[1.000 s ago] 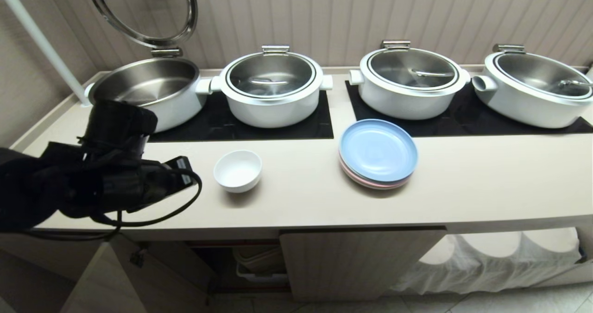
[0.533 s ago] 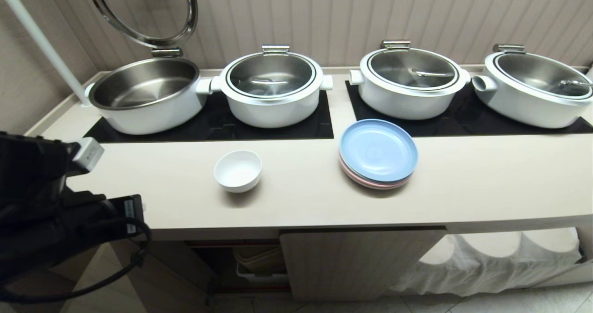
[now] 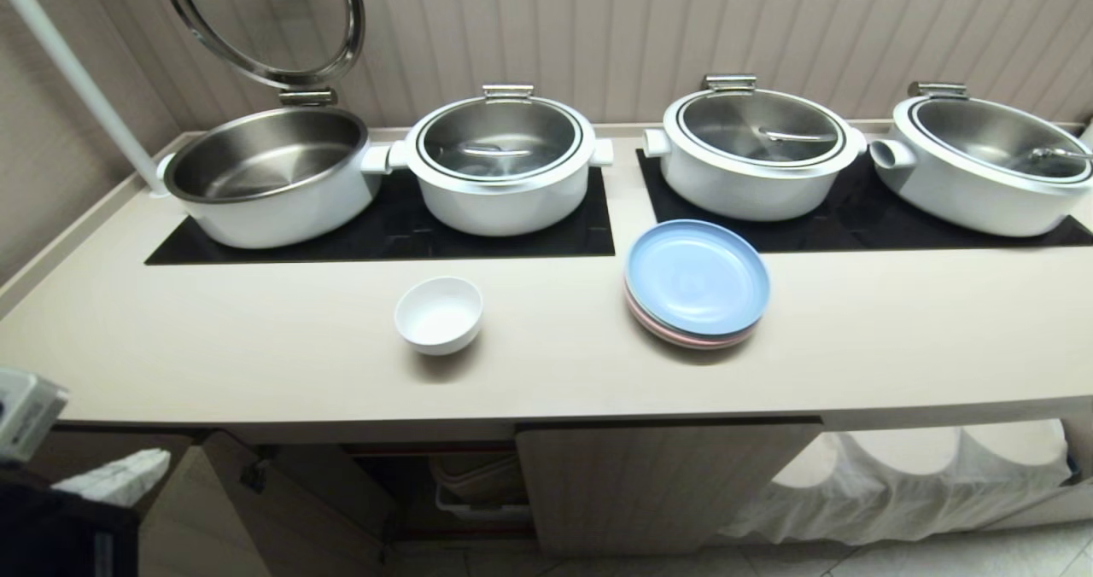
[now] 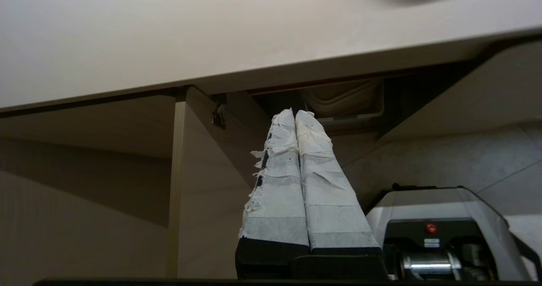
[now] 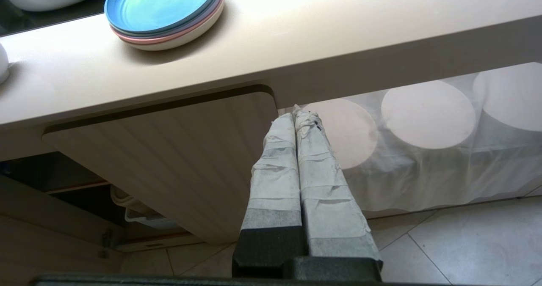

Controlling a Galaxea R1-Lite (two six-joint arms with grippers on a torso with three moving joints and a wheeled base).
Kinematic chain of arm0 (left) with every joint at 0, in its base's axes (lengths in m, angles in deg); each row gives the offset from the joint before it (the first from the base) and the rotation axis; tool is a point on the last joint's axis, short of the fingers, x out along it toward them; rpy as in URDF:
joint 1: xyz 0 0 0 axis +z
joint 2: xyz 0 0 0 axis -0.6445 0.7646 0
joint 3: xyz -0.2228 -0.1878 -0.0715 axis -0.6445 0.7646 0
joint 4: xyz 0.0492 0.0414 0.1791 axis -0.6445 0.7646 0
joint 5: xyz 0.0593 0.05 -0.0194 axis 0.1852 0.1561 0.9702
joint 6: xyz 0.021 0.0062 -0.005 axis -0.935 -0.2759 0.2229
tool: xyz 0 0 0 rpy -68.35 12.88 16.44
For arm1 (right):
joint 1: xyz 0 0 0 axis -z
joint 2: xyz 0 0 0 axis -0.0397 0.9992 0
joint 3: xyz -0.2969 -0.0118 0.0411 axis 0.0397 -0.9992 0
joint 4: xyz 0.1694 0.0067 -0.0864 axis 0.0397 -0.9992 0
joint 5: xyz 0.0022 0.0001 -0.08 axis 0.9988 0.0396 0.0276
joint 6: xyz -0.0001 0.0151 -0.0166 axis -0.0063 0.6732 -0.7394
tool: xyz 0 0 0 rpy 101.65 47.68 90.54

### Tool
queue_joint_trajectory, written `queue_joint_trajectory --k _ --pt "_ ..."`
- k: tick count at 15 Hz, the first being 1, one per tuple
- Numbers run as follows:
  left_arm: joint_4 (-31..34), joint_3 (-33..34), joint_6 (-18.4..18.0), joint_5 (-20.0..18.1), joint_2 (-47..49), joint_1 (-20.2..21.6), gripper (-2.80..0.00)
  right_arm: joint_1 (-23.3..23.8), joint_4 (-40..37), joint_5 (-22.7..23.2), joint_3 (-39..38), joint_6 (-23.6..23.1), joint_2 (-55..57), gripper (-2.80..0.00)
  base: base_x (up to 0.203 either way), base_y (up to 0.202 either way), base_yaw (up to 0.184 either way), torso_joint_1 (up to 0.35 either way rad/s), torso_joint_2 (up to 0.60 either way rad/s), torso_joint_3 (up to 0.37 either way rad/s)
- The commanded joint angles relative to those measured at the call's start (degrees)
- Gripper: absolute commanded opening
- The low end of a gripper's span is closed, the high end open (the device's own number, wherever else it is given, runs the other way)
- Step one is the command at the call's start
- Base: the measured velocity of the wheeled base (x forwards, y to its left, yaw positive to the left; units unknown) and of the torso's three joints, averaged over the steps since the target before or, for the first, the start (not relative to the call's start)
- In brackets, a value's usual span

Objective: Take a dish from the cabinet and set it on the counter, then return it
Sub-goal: Pick up the bowl from the table

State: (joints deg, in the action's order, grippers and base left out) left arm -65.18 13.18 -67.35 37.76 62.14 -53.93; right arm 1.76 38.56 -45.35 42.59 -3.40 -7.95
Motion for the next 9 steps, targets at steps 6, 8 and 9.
queue_joint_trajectory --k 6,8,9 --pt "-2.41 19.05 -8.49 -10.39 -37.56 11.73 -2.80 -0.02 0.02 -0.02 -0.01 0.04 0.07 -2.80 0.000 0.000 0.000 0.000 0.00 0.000" --pt "0.19 19.65 -8.64 -12.57 -43.63 13.20 -2.80 -0.02 0.02 -0.02 -0.01 0.04 0.07 -2.80 0.000 0.000 0.000 0.000 0.00 0.000" --pt "0.93 19.78 -8.73 -13.34 -46.15 13.49 -2.80 -0.02 0.02 -0.02 -0.01 0.04 0.07 -2.80 0.000 0.000 0.000 0.000 0.00 0.000"
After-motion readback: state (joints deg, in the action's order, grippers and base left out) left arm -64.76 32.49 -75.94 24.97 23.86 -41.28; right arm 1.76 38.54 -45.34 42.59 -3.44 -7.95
